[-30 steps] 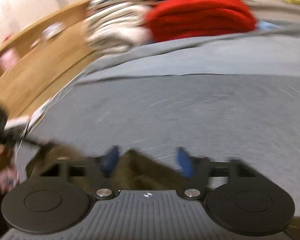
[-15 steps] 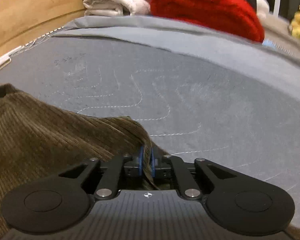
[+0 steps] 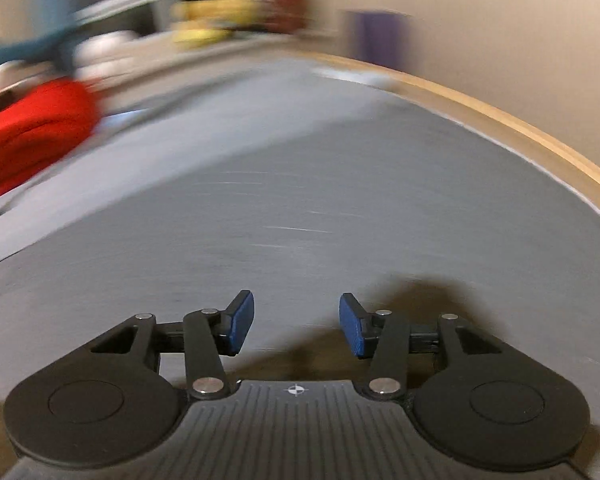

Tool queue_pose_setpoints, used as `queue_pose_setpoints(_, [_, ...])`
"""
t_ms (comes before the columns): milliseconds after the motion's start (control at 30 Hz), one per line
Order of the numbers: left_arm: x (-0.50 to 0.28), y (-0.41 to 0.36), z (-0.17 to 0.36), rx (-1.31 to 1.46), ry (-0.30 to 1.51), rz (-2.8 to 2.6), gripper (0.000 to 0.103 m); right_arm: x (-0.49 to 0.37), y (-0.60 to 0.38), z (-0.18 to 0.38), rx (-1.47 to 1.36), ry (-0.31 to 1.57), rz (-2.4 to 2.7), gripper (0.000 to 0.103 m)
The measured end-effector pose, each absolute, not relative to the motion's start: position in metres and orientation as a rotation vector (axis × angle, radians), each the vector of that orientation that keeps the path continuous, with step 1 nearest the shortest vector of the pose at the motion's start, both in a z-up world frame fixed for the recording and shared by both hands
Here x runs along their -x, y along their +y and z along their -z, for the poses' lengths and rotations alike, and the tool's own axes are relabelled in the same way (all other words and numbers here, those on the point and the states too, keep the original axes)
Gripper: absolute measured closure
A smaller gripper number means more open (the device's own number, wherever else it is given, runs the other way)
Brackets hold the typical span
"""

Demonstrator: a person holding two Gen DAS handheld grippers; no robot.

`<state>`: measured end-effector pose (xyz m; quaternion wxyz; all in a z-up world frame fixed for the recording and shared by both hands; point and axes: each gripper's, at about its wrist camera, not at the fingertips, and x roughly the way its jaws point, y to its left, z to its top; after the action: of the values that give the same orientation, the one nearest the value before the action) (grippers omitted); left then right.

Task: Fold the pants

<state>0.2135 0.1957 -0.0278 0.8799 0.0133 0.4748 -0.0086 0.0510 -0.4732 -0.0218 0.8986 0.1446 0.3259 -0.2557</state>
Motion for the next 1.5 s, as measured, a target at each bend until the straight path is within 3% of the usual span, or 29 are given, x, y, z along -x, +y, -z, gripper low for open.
queue_pose_setpoints(233, [-0.230, 0.163, 0.042, -0.093, 1.010, 0.042, 0.035, -0.007, -0.573, 0.061, -0.520, 0.666, 0.544, 0.053])
queue_pose_setpoints(367, [-0.237, 0.148, 0.046, -0.106, 1.023, 0.046, 0.035, -0.025, -0.569, 0.064, -0.419, 0.718, 0.356, 0.051])
queue_pose_setpoints(433, [-0.240, 0.141, 0.047, -0.115, 1.022, 0.057, 0.035, -0.031, -0.567, 0.067, -0.298, 0.787, 0.331, 0.084])
queue_pose_setpoints(500, [-0.244, 0.135, 0.049, -0.124, 1.020, 0.068, 0.035, -0.034, -0.566, 0.059, -0.234, 0.767, 0.362, 0.089])
queue_pose_setpoints(633, [-0.247, 0.120, 0.051, -0.133, 1.016, 0.104, 0.035, -0.023, -0.581, 0.014, -0.296, 0.462, 0.523, 0.093])
queue_pose_setpoints(667, [-0.247, 0.114, 0.051, -0.139, 1.013, 0.121, 0.035, -0.029, -0.589, 0.018, -0.342, 0.496, 0.562, 0.103])
queue_pose_setpoints(767, [-0.244, 0.101, 0.052, -0.150, 1.007, 0.162, 0.035, -0.031, -0.605, 0.045, -0.391, 0.635, 0.751, 0.098])
queue_pose_setpoints(867, [-0.237, 0.088, 0.051, -0.166, 0.994, 0.231, 0.035, -0.015, -0.618, 0.043, -0.487, 0.655, 0.708, 0.095])
queue_pose_setpoints(933, [-0.231, 0.077, 0.049, -0.178, 0.983, 0.283, 0.035, 0.003, -0.617, 0.025, -0.466, 0.593, 0.711, 0.081])
queue_pose_setpoints(1000, [-0.222, 0.064, 0.048, -0.183, 0.966, 0.351, 0.035, 0.021, -0.617, 0.014, -0.496, 0.538, 0.704, 0.061])
queue_pose_setpoints(1033, [-0.216, 0.058, 0.046, -0.188, 0.956, 0.386, 0.035, 0.029, -0.621, 0.009, -0.529, 0.529, 0.696, 0.059])
queue_pose_setpoints(1267, [-0.166, 0.002, 0.045, -0.127, 0.914, 0.687, 0.037, 0.096, -0.611, 0.025, -0.681, 0.655, 0.604, 0.057])
queue_pose_setpoints(1500, [-0.105, -0.060, 0.077, -0.251, 0.898, 0.883, 0.039, 0.094, -0.586, 0.056, -0.723, 0.842, 0.547, 0.057])
